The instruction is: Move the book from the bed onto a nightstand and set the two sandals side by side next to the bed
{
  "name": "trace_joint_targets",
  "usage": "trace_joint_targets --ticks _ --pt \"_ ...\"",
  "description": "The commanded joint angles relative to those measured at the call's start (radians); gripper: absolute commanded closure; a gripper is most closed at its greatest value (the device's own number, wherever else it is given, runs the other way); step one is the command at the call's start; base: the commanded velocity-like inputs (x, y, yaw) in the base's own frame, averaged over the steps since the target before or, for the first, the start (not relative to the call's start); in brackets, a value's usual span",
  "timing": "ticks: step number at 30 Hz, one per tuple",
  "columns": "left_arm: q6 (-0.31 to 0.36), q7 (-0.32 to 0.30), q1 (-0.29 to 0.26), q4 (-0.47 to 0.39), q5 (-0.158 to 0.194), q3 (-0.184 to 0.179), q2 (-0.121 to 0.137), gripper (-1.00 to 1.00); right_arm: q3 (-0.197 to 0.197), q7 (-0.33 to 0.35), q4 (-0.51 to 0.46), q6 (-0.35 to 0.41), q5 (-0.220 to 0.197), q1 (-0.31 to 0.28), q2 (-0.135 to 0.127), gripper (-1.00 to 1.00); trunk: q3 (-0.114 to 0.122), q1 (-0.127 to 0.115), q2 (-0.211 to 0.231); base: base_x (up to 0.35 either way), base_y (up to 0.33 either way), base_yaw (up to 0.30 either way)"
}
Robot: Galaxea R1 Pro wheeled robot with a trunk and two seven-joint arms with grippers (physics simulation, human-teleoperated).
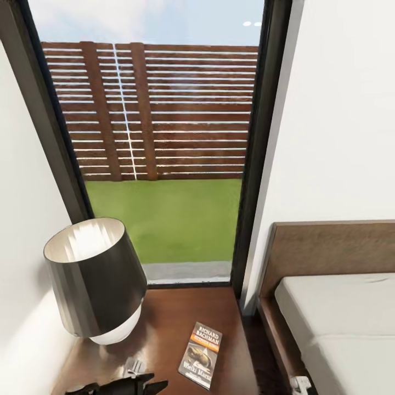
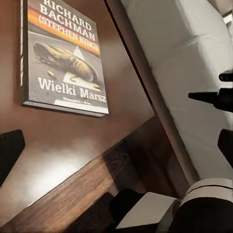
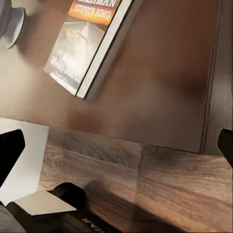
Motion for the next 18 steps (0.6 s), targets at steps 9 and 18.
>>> trace_joint_targets --ticks 9,18 --pt "-0.06 0.13 -0.001 0.093 -0.092 0.001 -0.021 -1.0 -0.001 0.001 0.157 -0.09 0.069 0.001 0.008 -1.0 0.027 -0.035 0.063 0.0 0.0 0.0" --pt "-0.1 0.249 0.001 0.165 -0.138 -0.004 -0.058 -1.0 -0.001 0.0 0.188 -0.094 0.07 0.001 0.009 -1.0 0.056 -0.069 0.126 0.0 0.0 0.0"
